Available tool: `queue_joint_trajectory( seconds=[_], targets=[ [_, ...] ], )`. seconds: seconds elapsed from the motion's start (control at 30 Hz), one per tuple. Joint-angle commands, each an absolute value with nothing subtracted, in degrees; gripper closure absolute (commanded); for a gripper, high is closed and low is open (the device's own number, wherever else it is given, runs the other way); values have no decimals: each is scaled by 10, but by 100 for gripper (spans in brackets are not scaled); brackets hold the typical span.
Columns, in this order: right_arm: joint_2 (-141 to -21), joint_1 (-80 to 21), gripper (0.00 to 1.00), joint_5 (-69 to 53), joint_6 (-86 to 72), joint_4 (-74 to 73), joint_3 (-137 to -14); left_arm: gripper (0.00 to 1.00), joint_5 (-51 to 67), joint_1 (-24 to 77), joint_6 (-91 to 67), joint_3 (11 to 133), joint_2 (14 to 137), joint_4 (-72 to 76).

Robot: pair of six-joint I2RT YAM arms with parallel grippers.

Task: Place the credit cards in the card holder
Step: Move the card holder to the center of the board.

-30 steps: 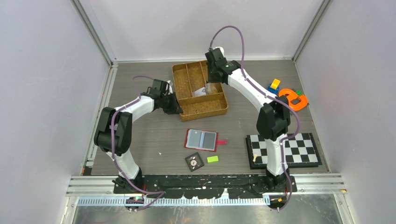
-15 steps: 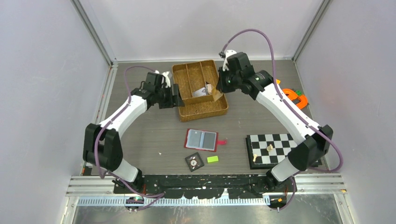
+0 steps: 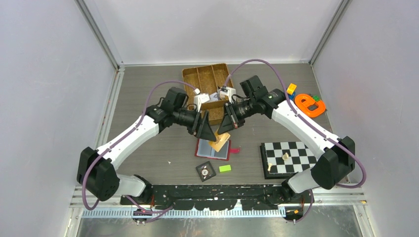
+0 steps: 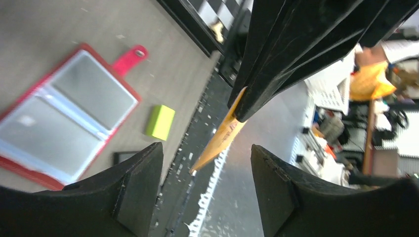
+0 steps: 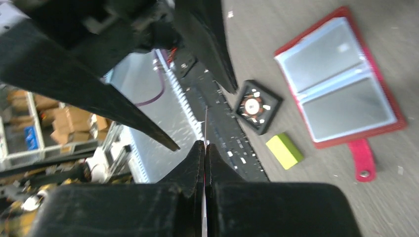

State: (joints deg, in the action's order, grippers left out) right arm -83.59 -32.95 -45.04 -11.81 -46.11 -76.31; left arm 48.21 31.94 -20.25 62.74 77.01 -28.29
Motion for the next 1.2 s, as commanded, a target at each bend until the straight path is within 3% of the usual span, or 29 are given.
queue_joint_trajectory(
  seconds=[0.0,0.07,0.2,0.23,0.33,0.37,0.47,0.7,0.83,0.97,1.03,1.1,1.17],
  targets=[
    [-804,-335,100,-580,-101,-452,-764,33,600,337,-179,608,764,-288],
    [-801,-336,100,-584,-98,-452,-765,40,627,345,-178,603,766,-284],
    [-798,-336,98,-559,-98,-451,-766,88,664,351,-189,595,762,-261],
    [-798,-336,92,-541,-100,-450,-766,98,667,351,-194,590,758,-250],
    [-786,-335,48,-459,-126,-434,-760,100,665,351,-219,573,742,-208],
    [-778,-334,41,-430,-143,-420,-751,100,651,351,-230,565,734,-190],
    [-738,-328,34,-350,-234,-347,-707,100,558,351,-299,528,697,-105],
    [-623,-328,28,-328,-417,-132,-549,100,427,351,-431,448,644,87],
    [-611,-328,30,-369,-513,12,-474,100,419,351,-462,435,644,132],
    [-620,-328,37,-375,-523,33,-460,100,432,352,-489,425,656,165],
    [-622,-328,50,-376,-527,45,-458,100,438,352,-498,421,661,174],
    [-620,-327,72,-365,-538,64,-448,100,440,351,-502,417,663,174],
    [-616,-328,94,-346,-549,78,-430,83,437,352,-493,413,664,152]
  ],
)
